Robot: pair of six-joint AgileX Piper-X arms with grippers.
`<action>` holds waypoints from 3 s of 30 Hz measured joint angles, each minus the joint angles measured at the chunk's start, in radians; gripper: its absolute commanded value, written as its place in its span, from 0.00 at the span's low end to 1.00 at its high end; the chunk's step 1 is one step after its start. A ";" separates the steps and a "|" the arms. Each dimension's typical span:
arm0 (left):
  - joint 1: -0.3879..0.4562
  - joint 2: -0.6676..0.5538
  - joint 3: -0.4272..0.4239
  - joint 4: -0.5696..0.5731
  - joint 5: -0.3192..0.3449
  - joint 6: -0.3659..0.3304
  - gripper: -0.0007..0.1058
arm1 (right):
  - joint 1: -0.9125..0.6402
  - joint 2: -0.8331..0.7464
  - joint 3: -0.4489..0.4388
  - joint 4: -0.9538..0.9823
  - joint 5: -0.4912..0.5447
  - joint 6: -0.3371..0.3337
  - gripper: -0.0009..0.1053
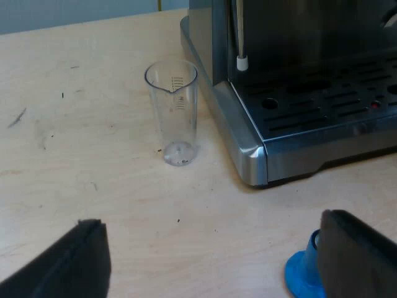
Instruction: Grind coffee beans and then tamp
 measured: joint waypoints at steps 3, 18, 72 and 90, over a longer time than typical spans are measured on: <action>0.000 0.000 0.000 0.000 0.002 0.000 0.72 | 0.000 0.000 -0.010 0.000 0.002 0.000 0.62; -0.061 0.061 -0.058 -0.004 0.028 -0.001 0.59 | 0.138 0.128 -0.146 0.000 0.004 -0.056 0.62; -0.526 0.557 0.187 -0.738 0.248 0.057 0.59 | 1.036 0.615 -0.249 -0.303 0.340 -0.031 0.62; -0.526 0.557 0.194 -0.766 0.251 0.053 0.59 | 1.077 0.779 -0.249 -0.369 0.395 0.133 0.62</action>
